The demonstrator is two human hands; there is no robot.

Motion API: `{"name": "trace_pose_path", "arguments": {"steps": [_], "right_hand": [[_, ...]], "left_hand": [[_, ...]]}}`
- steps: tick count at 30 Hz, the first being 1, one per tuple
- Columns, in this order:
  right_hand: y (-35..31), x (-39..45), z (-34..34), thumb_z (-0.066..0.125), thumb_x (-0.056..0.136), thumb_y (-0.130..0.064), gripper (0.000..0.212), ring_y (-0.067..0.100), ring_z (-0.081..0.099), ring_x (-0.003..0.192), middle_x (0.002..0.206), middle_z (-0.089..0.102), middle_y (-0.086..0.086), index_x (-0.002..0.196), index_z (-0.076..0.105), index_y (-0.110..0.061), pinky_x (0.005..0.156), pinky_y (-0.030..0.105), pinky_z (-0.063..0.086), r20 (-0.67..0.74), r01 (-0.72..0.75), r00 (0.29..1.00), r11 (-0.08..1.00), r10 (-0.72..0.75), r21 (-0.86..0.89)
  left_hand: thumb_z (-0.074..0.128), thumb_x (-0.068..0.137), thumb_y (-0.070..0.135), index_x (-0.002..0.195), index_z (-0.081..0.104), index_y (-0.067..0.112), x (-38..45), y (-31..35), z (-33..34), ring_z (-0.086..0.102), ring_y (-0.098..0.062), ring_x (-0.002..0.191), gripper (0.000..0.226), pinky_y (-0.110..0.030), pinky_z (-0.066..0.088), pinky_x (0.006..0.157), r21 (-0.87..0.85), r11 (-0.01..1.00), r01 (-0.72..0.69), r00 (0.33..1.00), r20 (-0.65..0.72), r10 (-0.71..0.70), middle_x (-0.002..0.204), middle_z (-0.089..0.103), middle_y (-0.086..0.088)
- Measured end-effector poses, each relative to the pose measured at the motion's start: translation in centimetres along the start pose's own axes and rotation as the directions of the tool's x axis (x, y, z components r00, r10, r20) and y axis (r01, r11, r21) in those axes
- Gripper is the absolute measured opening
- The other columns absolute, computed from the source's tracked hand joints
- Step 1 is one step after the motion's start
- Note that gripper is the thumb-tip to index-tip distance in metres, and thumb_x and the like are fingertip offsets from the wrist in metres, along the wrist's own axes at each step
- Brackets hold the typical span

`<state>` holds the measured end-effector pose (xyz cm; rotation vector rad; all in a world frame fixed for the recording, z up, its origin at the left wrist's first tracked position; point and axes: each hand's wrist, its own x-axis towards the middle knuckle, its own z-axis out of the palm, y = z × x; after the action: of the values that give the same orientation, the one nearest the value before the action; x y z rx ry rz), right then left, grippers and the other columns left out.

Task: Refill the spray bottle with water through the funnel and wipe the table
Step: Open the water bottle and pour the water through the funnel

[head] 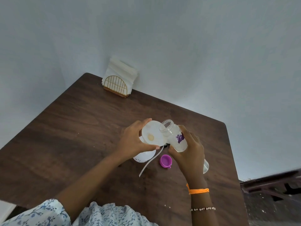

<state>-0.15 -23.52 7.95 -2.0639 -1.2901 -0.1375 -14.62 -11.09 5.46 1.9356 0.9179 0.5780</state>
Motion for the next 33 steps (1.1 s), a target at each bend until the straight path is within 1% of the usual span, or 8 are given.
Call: {"name": "trace_pose_path", "arguments": {"steps": [4,7,9,13,19,25,28,33], "right_hand": [[0.3,0.4,-0.1,0.085,0.058,-0.016,0.068,0.019,0.055,0.093,0.106,0.066,0.006,0.121,0.059,-0.013,0.069,0.026,0.047,0.016,0.025,1.000,0.999,-0.024,-0.040],[0.5,0.5,0.1,0.087,0.058,-0.015,0.069,0.022,0.057,0.094,0.108,0.066,0.007,0.121,0.059,-0.013,0.071,0.030,0.049,0.031,0.045,0.999,0.997,-0.043,-0.070],[0.7,0.6,0.2,0.087,0.057,-0.016,0.069,0.023,0.058,0.094,0.107,0.067,0.007,0.120,0.059,-0.013,0.071,0.033,0.051,0.035,0.059,0.998,0.995,-0.056,-0.083],[0.8,0.9,0.3,0.088,0.056,-0.015,0.071,0.023,0.057,0.093,0.105,0.067,0.007,0.120,0.059,-0.014,0.070,0.031,0.050,0.050,0.079,0.996,0.992,-0.075,-0.094],[0.8,1.2,0.3,0.088,0.056,-0.016,0.070,0.026,0.058,0.094,0.106,0.067,0.009,0.120,0.059,-0.012,0.071,0.037,0.053,0.055,0.092,0.995,0.991,-0.087,-0.093],[0.8,1.6,0.3,0.088,0.056,-0.016,0.070,0.027,0.058,0.095,0.108,0.066,0.009,0.120,0.060,-0.013,0.071,0.033,0.049,0.076,0.109,0.992,0.988,-0.101,-0.111],[0.7,1.8,0.4,0.088,0.056,-0.015,0.071,0.028,0.058,0.096,0.109,0.066,0.009,0.121,0.059,-0.012,0.072,0.036,0.051,0.083,0.114,0.991,0.986,-0.104,-0.123],[0.7,2.0,0.5,0.086,0.057,-0.013,0.070,0.027,0.056,0.098,0.109,0.065,0.009,0.121,0.058,-0.013,0.071,0.036,0.051,0.085,0.118,0.991,0.986,-0.108,-0.116]], "left_hand": [[0.074,0.047,0.061,0.135,0.041,0.034,-0.1,0.1,-0.1,0.053,-0.010,0.107,0.098,-0.040,0.051,0.092,-0.008,1.000,-0.005,1.000,-0.002,0.005,0.118,0.057,0.007],[0.084,0.054,0.048,0.136,0.041,0.032,-0.1,0.2,-0.2,0.052,-0.010,0.108,0.094,-0.034,0.050,0.093,-0.025,1.000,-0.008,1.000,-0.002,0.008,0.120,0.056,0.005],[0.084,0.056,0.044,0.136,0.041,0.032,-0.1,0.1,-0.3,0.052,-0.010,0.109,0.091,-0.034,0.050,0.093,-0.036,0.999,-0.002,1.000,-0.010,0.002,0.121,0.056,0.005],[0.084,0.058,0.044,0.136,0.040,0.031,0.0,-0.1,-0.4,0.051,-0.011,0.111,0.090,-0.036,0.049,0.096,-0.032,0.999,0.012,1.000,-0.017,-0.012,0.123,0.056,0.004],[0.083,0.058,0.047,0.135,0.042,0.031,0.1,0.1,-0.6,0.051,-0.011,0.111,0.089,-0.037,0.049,0.095,-0.013,1.000,0.027,0.999,-0.031,-0.028,0.125,0.055,0.005],[0.082,0.058,0.049,0.135,0.042,0.030,0.4,0.3,-0.5,0.050,-0.011,0.111,0.088,-0.034,0.048,0.094,0.031,0.999,0.033,0.999,-0.039,-0.032,0.125,0.054,0.004],[0.082,0.058,0.049,0.135,0.042,0.031,0.4,0.1,-0.6,0.050,-0.008,0.107,0.088,-0.029,0.047,0.092,0.017,0.999,0.036,0.998,-0.046,-0.035,0.121,0.055,0.005],[0.083,0.057,0.049,0.135,0.042,0.030,0.3,0.1,-0.7,0.053,-0.013,0.110,0.090,-0.038,0.050,0.093,0.005,0.999,0.038,0.999,-0.021,-0.038,0.121,0.055,0.003]]}}
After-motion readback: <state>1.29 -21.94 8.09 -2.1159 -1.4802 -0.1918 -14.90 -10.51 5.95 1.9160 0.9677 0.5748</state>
